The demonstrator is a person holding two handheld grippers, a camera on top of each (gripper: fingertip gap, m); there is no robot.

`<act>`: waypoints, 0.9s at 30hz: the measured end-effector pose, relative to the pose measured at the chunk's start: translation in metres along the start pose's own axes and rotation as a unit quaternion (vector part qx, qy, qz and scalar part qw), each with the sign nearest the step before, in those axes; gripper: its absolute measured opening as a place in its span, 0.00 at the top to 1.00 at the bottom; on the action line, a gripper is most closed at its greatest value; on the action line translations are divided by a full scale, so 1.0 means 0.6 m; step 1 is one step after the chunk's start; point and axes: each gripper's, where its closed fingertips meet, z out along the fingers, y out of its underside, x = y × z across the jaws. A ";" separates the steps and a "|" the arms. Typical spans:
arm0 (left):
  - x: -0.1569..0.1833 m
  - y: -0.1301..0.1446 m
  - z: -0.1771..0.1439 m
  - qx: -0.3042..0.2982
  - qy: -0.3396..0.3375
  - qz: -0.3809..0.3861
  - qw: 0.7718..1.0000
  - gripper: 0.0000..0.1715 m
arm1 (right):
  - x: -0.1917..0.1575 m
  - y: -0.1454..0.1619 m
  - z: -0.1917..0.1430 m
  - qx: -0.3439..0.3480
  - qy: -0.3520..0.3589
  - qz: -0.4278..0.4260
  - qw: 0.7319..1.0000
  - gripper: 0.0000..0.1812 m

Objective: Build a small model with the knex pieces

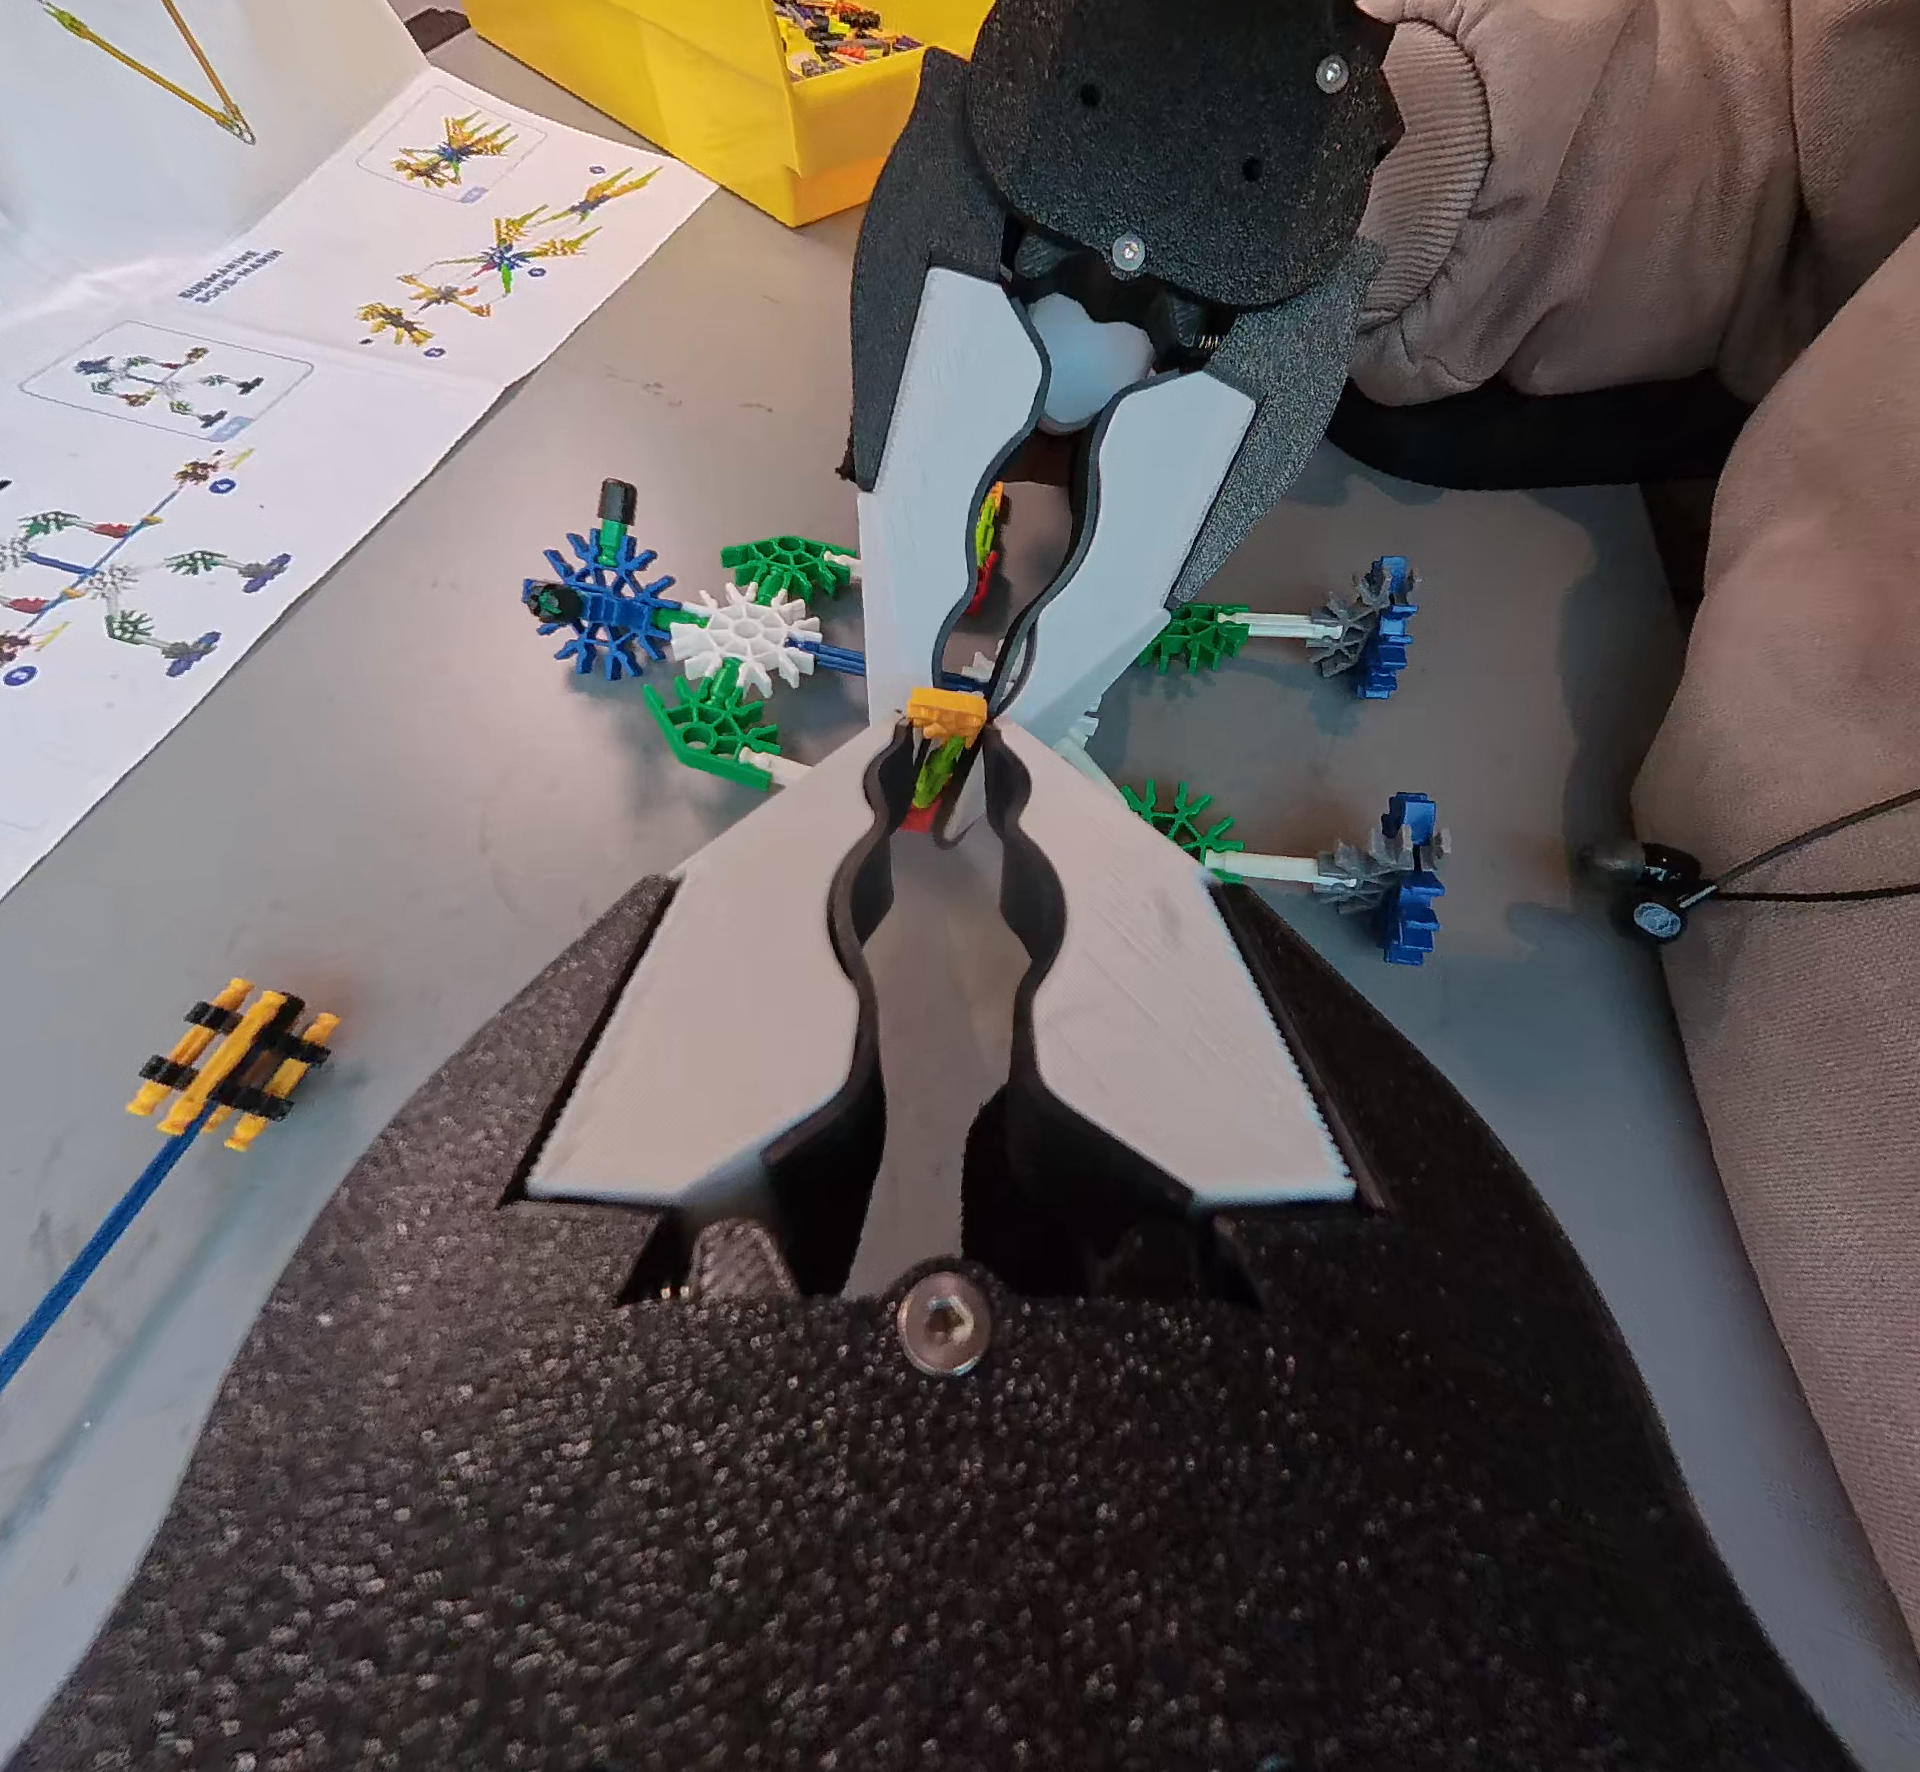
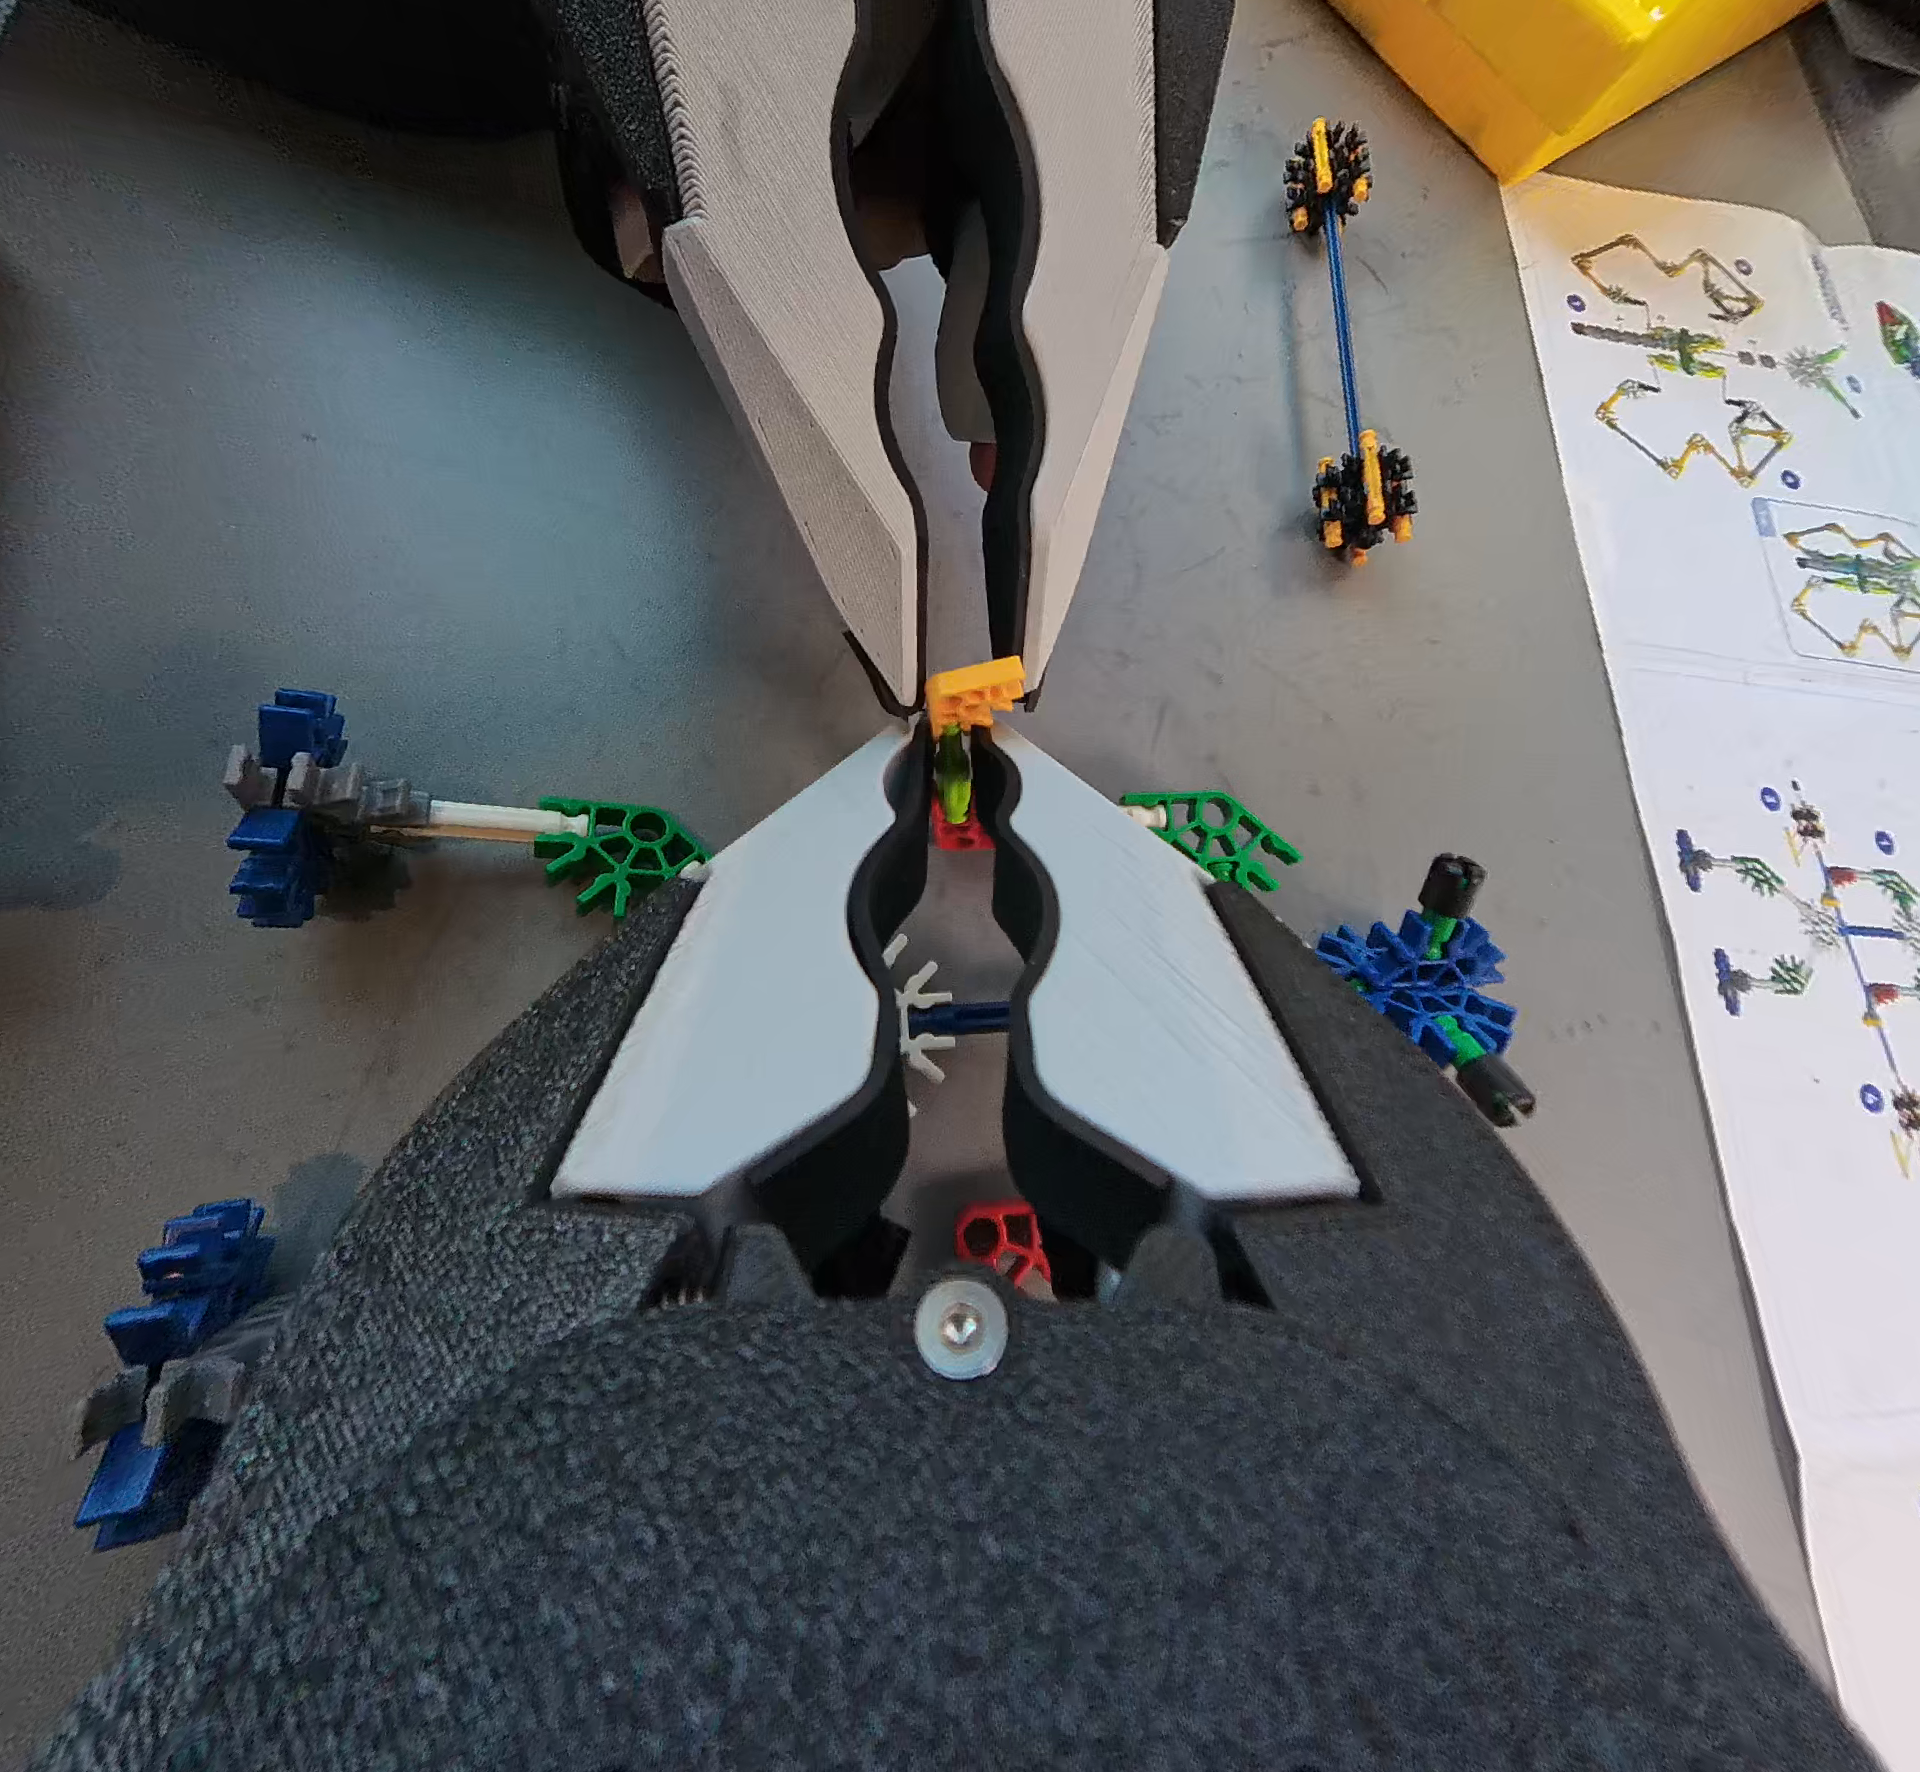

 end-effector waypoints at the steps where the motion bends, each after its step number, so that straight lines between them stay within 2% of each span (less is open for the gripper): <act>1: 0.000 0.000 0.000 0.001 0.001 -0.002 1.000 0.92 | 0.001 0.000 -0.002 0.000 0.000 0.002 1.000 0.95; 5: -0.001 0.000 0.000 0.004 0.002 -0.005 1.000 0.92 | 0.006 0.005 -0.018 -0.005 -0.005 0.001 1.000 0.87; 9: -0.002 0.000 0.000 0.006 -0.002 0.000 1.000 0.92 | 0.019 0.022 -0.072 -0.018 -0.017 0.002 1.000 0.87; 13: -0.001 0.000 0.001 0.005 -0.006 0.006 1.000 0.92 | 0.046 0.071 -0.146 -0.065 0.001 0.038 0.997 0.87; 16: 0.000 0.005 0.004 -0.005 -0.013 0.011 1.000 0.89 | 0.044 0.112 -0.177 -0.090 0.007 0.068 0.994 0.87; 21: -0.002 0.007 0.009 -0.013 -0.024 0.022 0.999 0.90 | 0.011 0.172 -0.164 -0.122 -0.002 0.092 0.988 0.87; 27: -0.004 0.009 0.016 -0.020 -0.025 0.027 0.999 0.92 | 0.016 0.184 -0.154 -0.109 -0.014 0.128 0.986 0.87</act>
